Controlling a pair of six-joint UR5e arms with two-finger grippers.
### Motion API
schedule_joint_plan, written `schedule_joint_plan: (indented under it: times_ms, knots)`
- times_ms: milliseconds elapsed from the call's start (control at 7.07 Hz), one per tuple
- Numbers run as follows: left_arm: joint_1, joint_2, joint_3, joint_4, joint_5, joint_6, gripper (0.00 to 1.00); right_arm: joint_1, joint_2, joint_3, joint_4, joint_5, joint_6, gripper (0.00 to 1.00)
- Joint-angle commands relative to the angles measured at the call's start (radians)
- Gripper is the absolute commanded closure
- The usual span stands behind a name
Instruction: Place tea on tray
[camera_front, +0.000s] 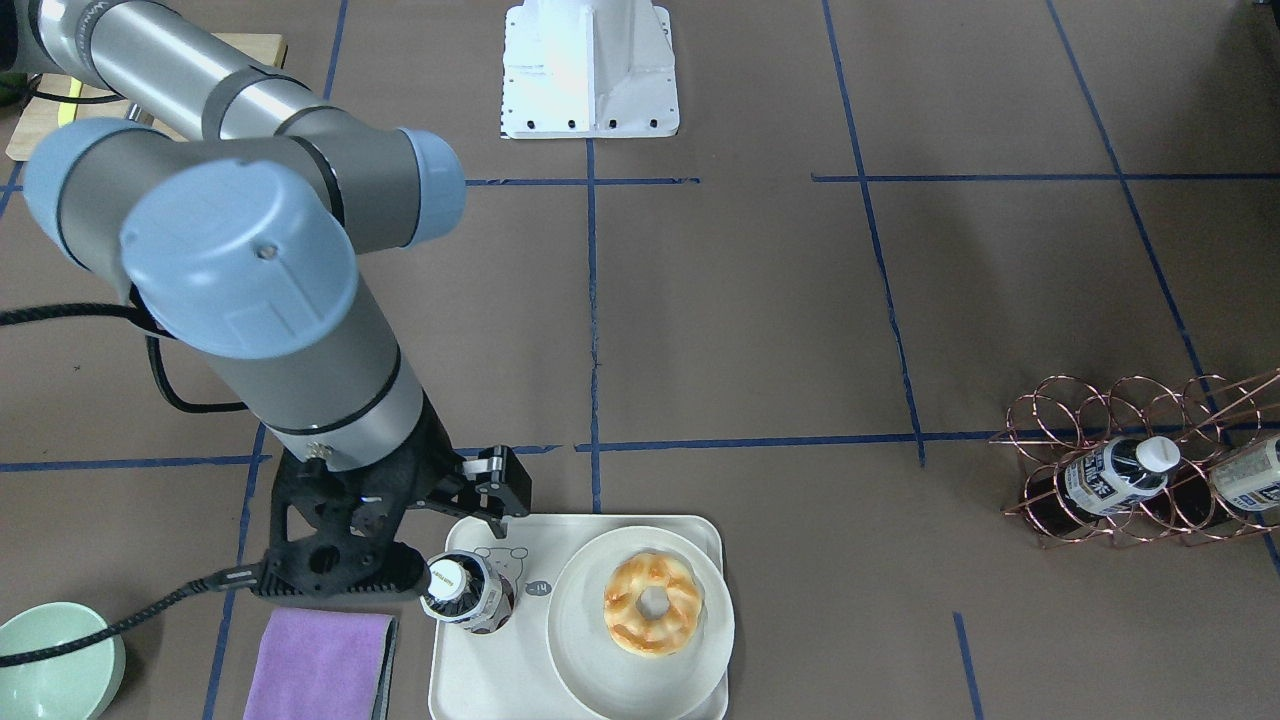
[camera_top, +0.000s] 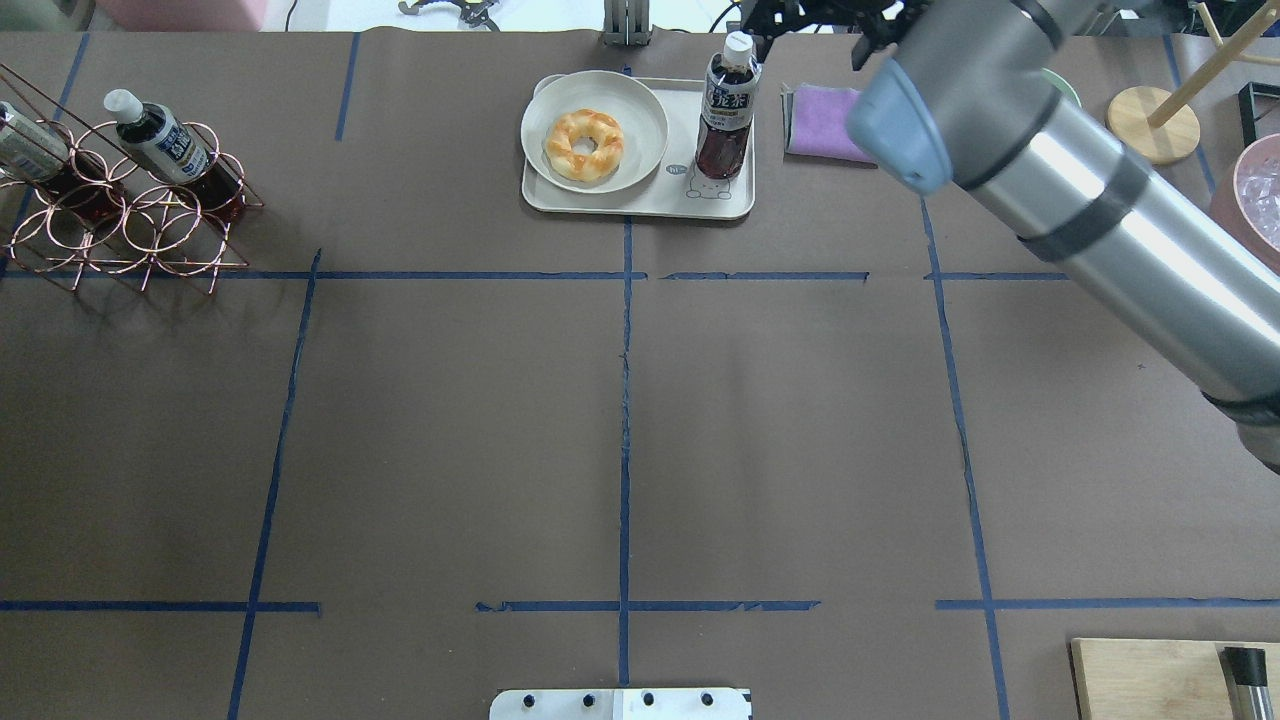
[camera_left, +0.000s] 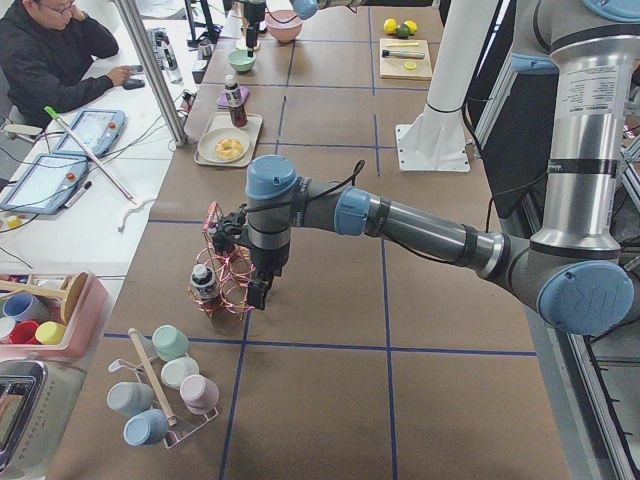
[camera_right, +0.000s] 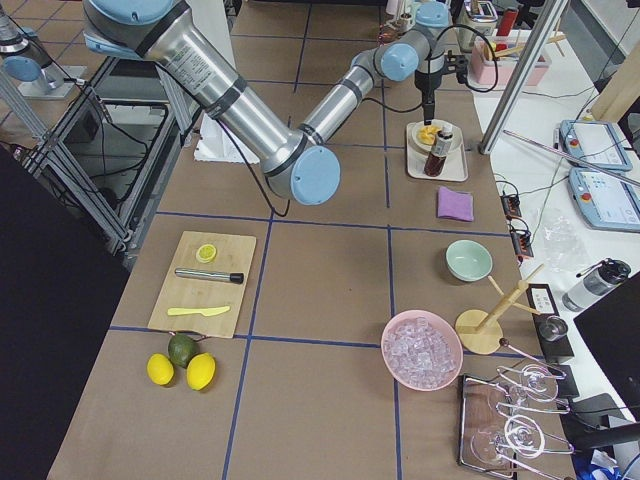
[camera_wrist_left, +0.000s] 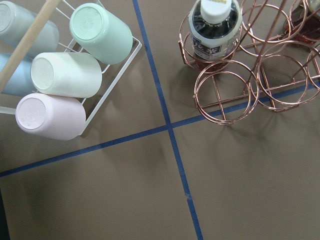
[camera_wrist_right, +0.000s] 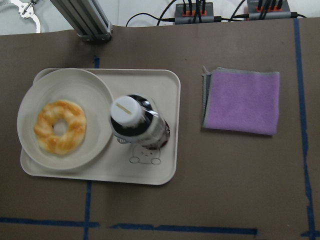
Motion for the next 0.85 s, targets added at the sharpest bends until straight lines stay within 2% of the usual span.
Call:
schedule_joint_plan:
  times_ms: [0,141,283,566,707]
  knots:
    - [-0.042,0.007,0.106,-0.001,-0.028,0.001,0.0,0.032,-0.292,0.302,-0.024,0.003,-0.13,0.0]
    - [-0.056,0.01,0.161,-0.003,-0.131,0.0,0.0,0.043,-0.417,0.387,-0.021,0.005,-0.197,0.0]
    - [-0.062,0.035,0.189,-0.004,-0.178,0.001,0.0,0.072,-0.509,0.44,-0.021,0.023,-0.282,0.0]
    - [-0.062,0.037,0.194,-0.004,-0.18,0.004,0.0,0.231,-0.692,0.446,-0.012,0.179,-0.554,0.0]
    - [-0.062,0.037,0.191,-0.006,-0.18,0.006,0.0,0.321,-0.782,0.431,-0.014,0.193,-0.707,0.0]
